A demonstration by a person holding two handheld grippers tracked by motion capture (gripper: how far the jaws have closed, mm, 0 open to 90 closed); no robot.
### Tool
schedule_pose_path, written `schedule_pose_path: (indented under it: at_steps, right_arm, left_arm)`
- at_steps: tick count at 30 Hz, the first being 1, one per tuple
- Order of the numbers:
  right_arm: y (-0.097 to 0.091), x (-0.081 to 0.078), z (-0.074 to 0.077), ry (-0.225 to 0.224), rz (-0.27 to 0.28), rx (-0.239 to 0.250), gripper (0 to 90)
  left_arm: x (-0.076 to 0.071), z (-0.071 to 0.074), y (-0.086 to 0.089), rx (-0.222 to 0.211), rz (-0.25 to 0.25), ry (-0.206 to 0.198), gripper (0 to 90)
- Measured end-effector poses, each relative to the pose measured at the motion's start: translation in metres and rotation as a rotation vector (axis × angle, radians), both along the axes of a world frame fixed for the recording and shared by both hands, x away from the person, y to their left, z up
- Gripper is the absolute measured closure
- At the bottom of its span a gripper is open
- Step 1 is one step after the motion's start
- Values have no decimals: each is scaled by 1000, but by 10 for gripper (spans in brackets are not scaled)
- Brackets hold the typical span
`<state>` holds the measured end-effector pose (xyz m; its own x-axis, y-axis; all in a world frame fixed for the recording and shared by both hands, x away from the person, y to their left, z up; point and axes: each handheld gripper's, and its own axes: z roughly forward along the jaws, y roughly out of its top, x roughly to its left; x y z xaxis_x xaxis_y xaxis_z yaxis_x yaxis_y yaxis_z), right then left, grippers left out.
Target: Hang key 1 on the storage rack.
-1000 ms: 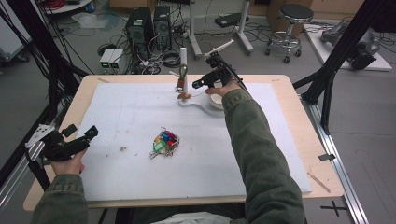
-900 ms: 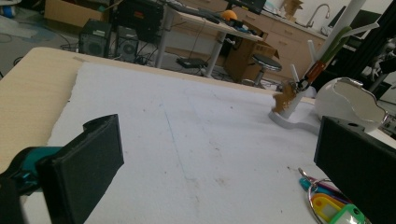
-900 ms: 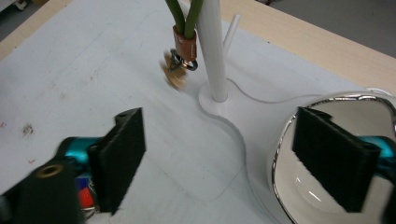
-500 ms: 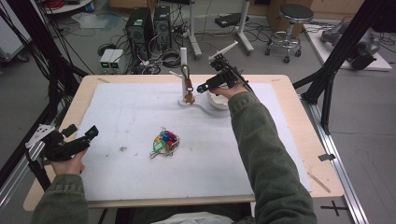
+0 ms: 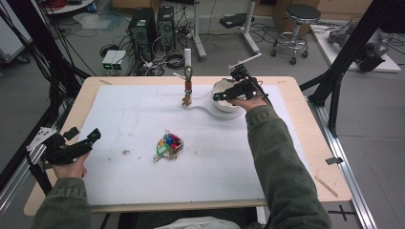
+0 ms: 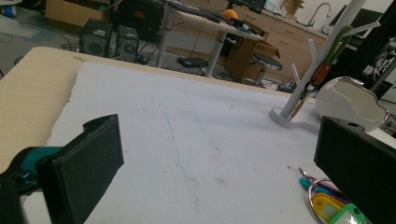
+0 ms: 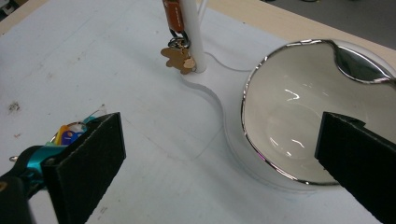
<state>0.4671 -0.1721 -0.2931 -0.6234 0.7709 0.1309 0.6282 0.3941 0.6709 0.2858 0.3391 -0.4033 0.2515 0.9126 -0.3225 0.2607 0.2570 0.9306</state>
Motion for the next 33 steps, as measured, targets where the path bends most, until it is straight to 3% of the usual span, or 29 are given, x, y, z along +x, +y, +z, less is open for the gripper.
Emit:
schedule_pose_path:
  at_steps: [29, 33]
  right_arm:
    - [-55, -44, -15, -87, -37, 133, 9]
    - [-61, -49, -22, -84, -48, 117, 9]
  left_arm:
    - [-1, 0, 0, -1, -4, 1, 17]
    - [-1, 0, 0, 0, -5, 3, 17]
